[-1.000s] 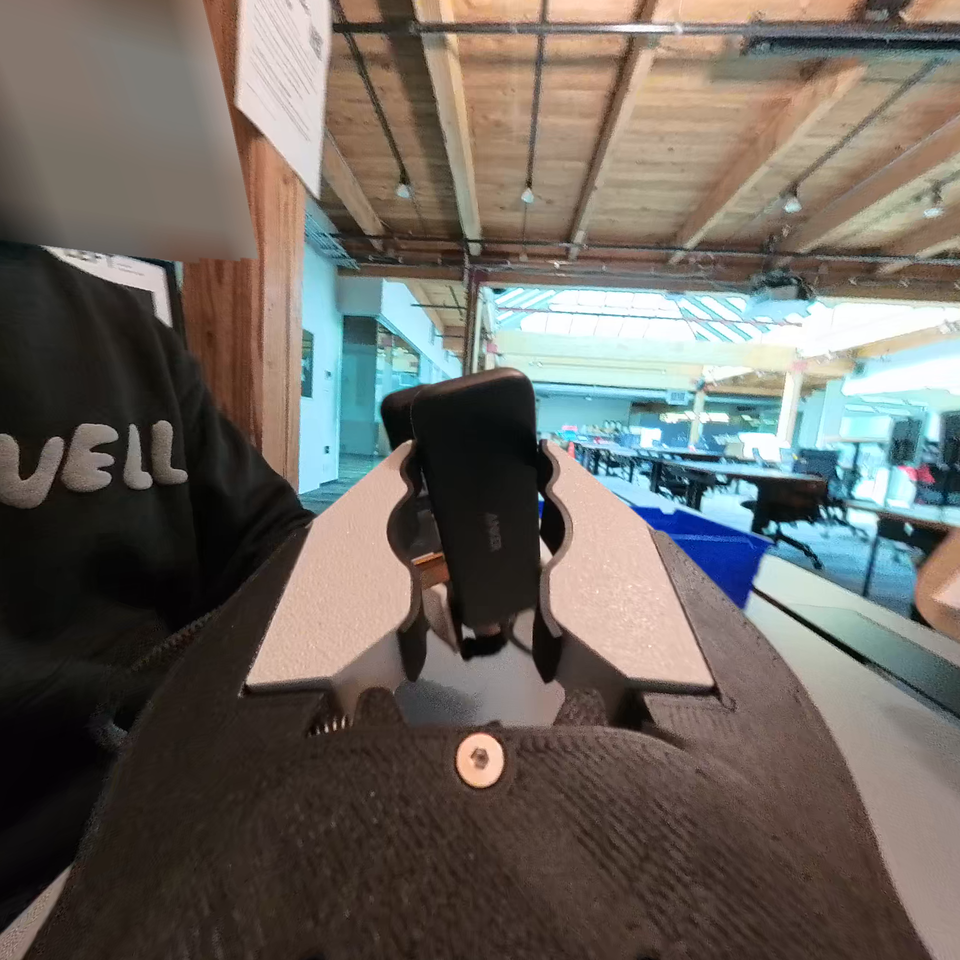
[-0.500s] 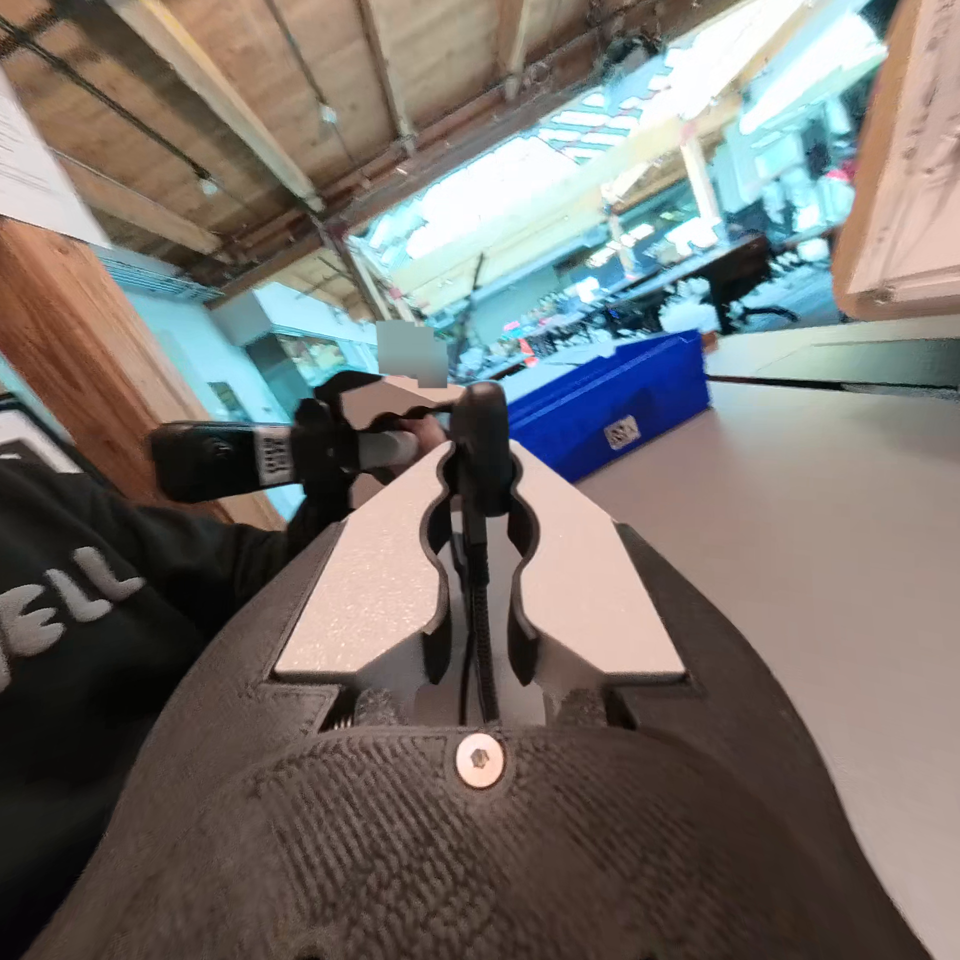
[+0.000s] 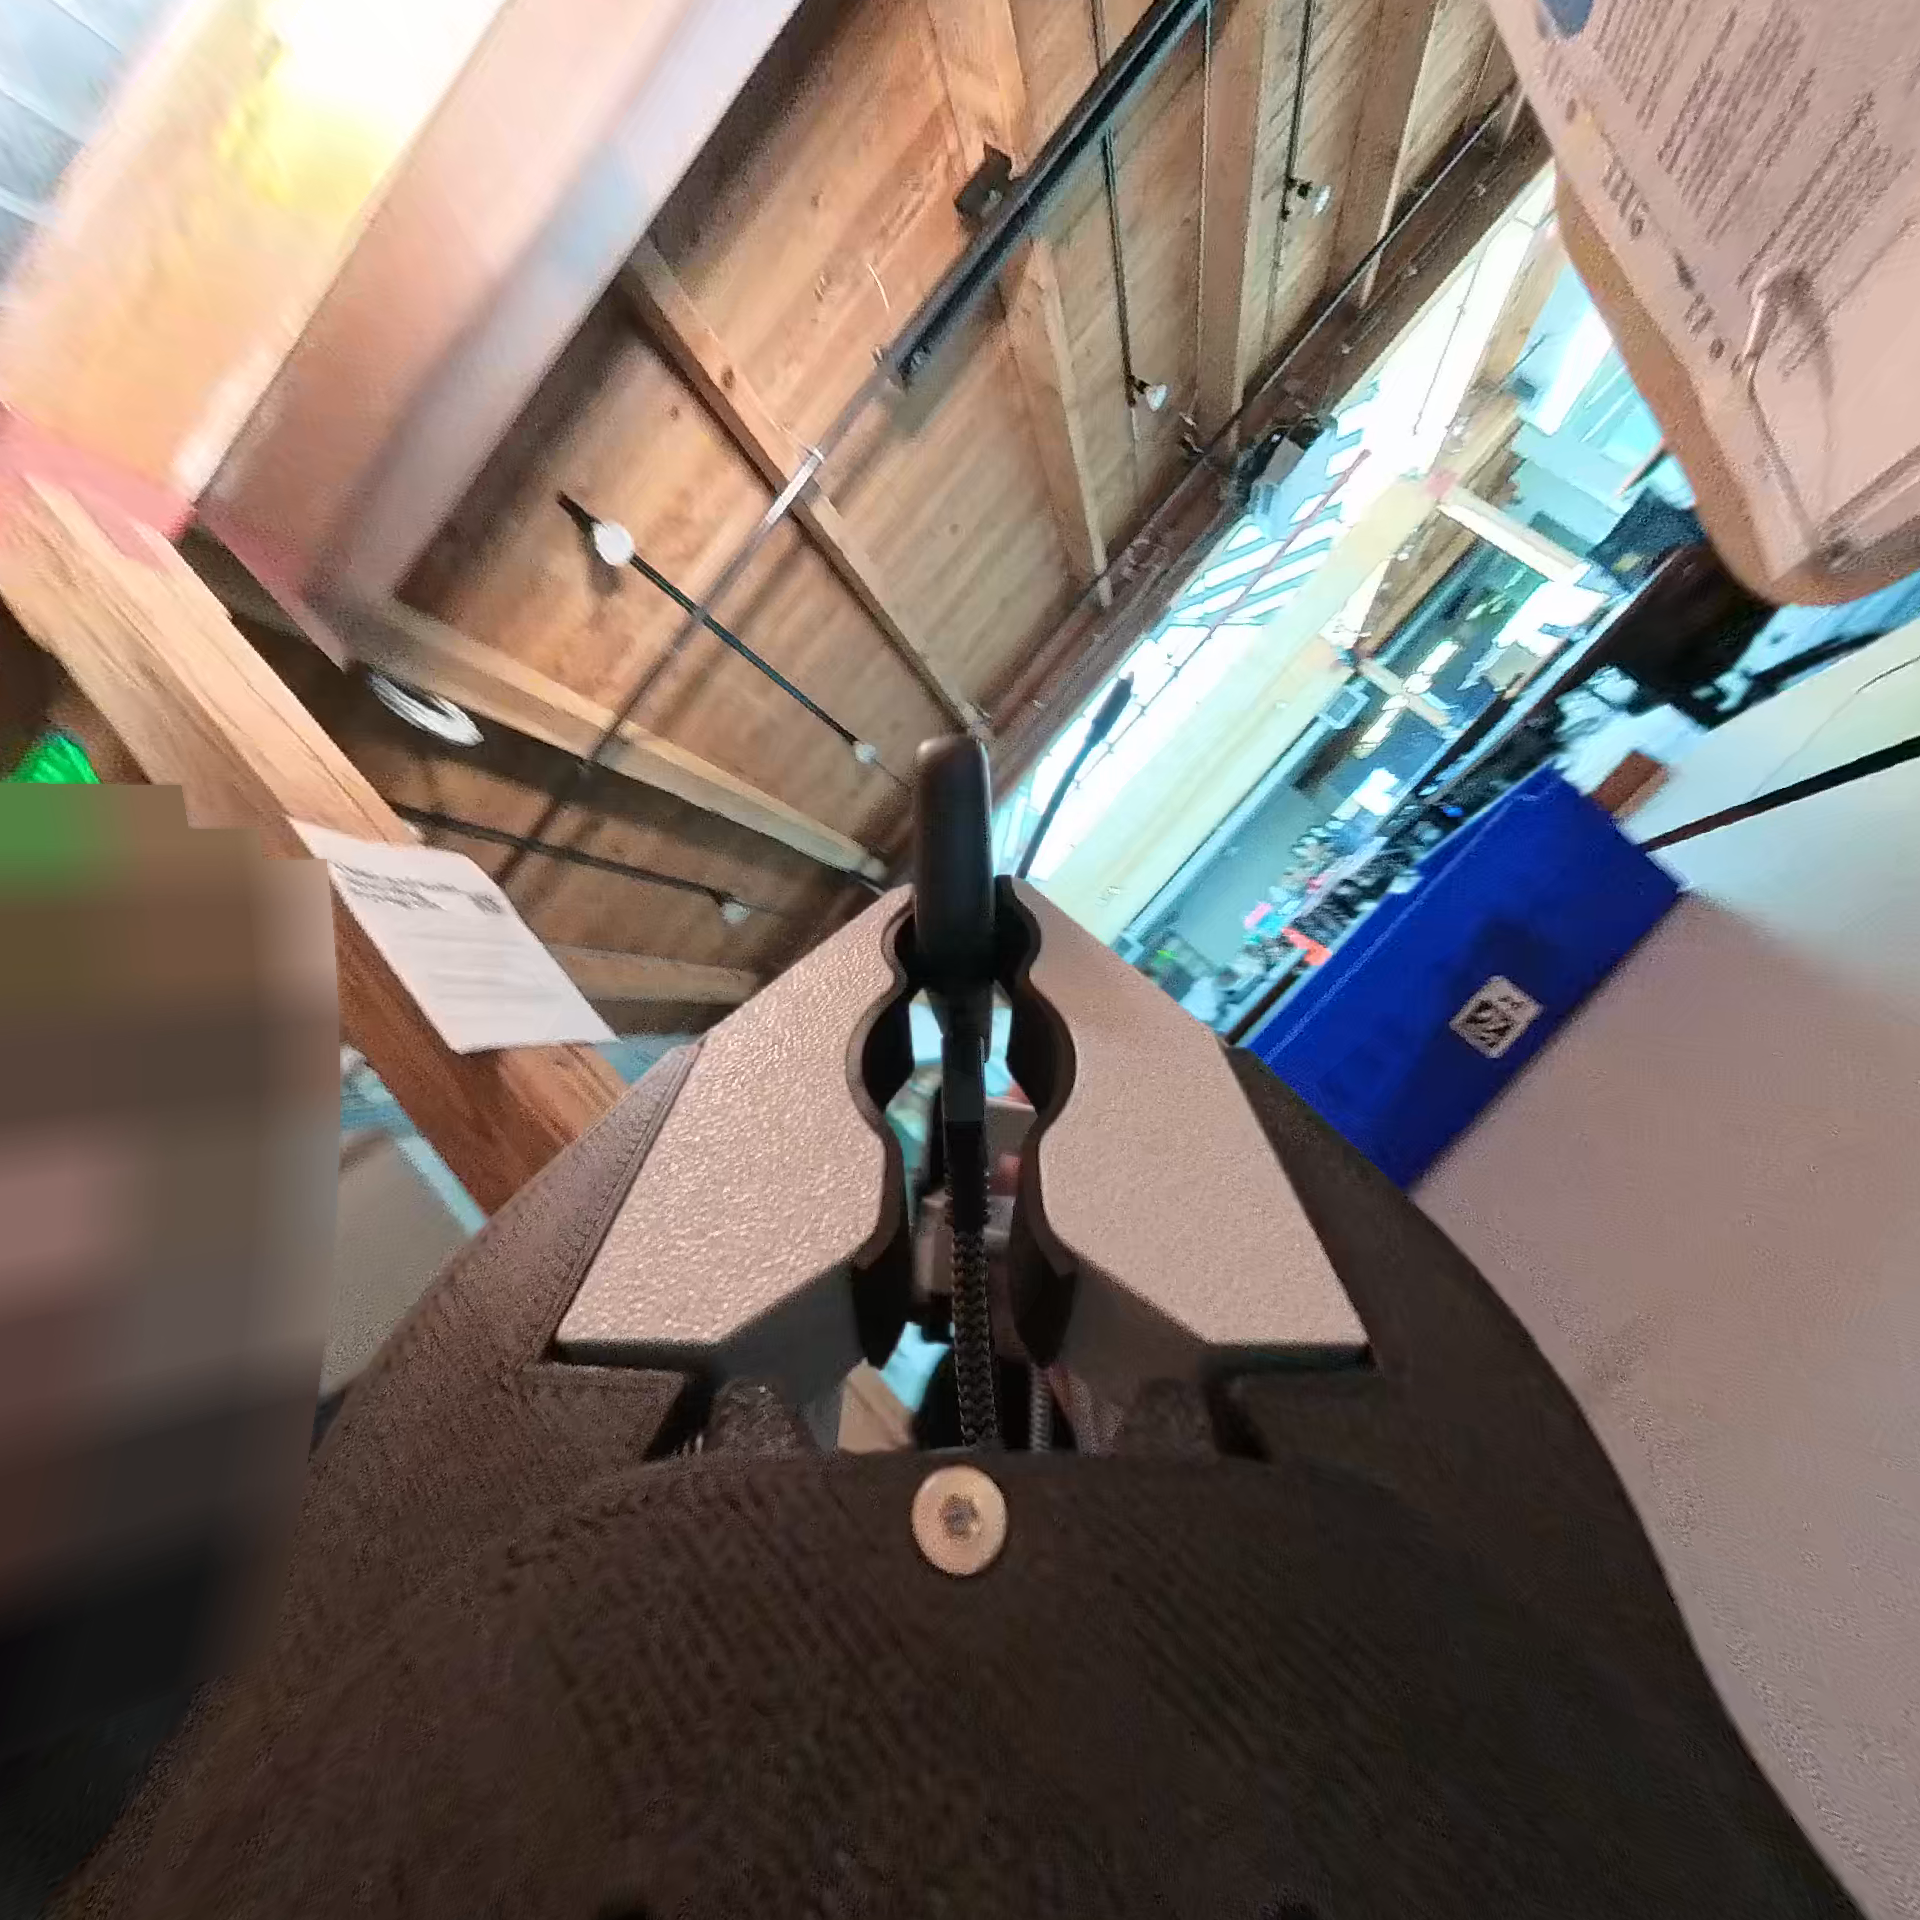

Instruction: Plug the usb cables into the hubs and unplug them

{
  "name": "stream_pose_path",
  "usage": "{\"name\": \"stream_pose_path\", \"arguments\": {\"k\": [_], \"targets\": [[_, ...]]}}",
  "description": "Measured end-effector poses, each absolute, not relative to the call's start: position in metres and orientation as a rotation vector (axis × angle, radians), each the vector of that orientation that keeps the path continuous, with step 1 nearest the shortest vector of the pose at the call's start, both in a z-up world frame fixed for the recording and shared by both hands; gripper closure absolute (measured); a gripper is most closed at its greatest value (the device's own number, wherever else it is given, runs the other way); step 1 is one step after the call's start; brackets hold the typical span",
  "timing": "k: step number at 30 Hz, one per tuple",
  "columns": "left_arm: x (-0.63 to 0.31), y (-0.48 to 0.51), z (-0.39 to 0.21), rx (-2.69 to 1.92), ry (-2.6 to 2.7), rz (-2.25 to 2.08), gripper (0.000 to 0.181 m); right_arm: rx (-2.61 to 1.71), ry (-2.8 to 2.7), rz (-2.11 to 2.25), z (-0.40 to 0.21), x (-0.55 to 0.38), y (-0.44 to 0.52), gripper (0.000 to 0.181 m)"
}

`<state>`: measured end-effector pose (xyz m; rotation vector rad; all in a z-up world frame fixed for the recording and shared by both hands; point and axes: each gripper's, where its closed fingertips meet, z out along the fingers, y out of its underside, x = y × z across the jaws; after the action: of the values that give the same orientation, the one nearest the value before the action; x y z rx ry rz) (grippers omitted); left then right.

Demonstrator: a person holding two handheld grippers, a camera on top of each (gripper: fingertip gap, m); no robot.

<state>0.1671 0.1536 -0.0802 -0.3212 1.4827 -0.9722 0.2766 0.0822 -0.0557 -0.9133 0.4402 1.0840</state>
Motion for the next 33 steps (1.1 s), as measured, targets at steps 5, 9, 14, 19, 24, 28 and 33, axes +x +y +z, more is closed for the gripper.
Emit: {"name": "stream_pose_path", "arguments": {"k": [5,9,14,19,24,28,33], "targets": [[0.188,0.149,-0.096,-0.363,1.573,-1.131,0.125,-0.918,0.394,1.213,-0.055,0.255,0.094,0.171],[0.198,0.134,-0.085,-0.317,1.572,-1.181,0.125,-0.982,0.425,1.265,-0.071,0.246,0.106,0.171],[0.207,0.130,-0.089,-0.330,1.588,-1.170,0.137,-1.009,0.456,1.299,-0.081,0.243,0.113,0.171],[0.207,0.126,-0.092,-0.334,1.612,-1.182,0.136,-1.033,0.464,1.297,-0.087,0.242,0.116,0.171],[0.211,0.127,-0.093,-0.398,1.648,-1.162,0.136,-1.020,0.472,1.289,-0.087,0.247,0.115,0.171],[0.223,0.133,-0.096,-0.479,1.640,-1.071,0.136,-1.093,0.495,1.139,-0.097,0.259,0.118,0.162],[0.244,0.182,-0.091,-0.680,1.440,-0.933,0.136,-1.377,0.345,0.432,-0.090,0.279,0.107,0.109]]}}
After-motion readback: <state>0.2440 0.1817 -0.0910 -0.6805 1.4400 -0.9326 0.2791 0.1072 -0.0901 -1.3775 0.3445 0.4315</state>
